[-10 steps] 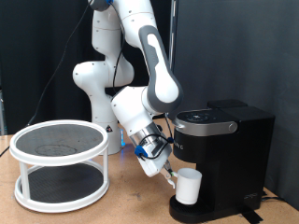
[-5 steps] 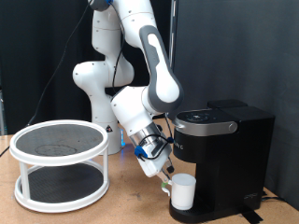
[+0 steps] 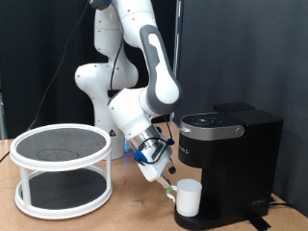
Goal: Make a cup of coffee with the keurig machine
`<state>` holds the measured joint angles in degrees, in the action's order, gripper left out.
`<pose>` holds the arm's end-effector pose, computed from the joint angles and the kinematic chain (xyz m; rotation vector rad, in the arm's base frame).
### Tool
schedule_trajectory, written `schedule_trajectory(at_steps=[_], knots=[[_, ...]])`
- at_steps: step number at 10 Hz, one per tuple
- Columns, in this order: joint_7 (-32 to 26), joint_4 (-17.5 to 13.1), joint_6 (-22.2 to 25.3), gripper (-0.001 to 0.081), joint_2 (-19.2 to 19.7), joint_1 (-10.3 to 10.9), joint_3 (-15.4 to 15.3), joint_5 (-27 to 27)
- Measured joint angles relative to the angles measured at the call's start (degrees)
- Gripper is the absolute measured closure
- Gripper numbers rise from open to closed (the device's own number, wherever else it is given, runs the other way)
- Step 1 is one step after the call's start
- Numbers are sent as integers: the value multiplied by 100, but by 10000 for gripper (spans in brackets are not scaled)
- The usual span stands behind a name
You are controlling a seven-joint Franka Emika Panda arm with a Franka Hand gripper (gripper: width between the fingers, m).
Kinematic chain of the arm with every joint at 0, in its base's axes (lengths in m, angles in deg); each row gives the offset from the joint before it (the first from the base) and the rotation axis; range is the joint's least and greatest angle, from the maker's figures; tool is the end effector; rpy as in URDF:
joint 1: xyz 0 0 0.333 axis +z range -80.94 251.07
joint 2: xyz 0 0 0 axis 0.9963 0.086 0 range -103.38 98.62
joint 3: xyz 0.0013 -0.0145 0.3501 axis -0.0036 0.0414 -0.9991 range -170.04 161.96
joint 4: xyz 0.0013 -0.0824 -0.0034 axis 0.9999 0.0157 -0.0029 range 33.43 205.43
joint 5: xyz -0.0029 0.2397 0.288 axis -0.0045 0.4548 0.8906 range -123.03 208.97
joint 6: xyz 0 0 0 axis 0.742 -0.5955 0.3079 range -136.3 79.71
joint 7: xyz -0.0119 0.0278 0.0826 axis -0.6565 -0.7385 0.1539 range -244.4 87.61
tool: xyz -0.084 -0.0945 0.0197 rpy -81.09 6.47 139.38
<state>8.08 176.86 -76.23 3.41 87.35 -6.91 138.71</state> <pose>0.4231 0.0132 0.2462 -0.2019 2.5886 0.6259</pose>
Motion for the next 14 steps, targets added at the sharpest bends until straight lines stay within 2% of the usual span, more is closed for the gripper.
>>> schedule_trajectory(at_steps=[6, 9, 12, 14], knots=[[610, 853, 535, 0, -1132, -263, 186, -1133], [684, 828, 647, 0, -1244, -263, 203, -1126], [872, 871, 1009, 0, -1899, -299, 292, -1161], [1616, 918, 1265, 0, -2362, -392, 309, -1692]])
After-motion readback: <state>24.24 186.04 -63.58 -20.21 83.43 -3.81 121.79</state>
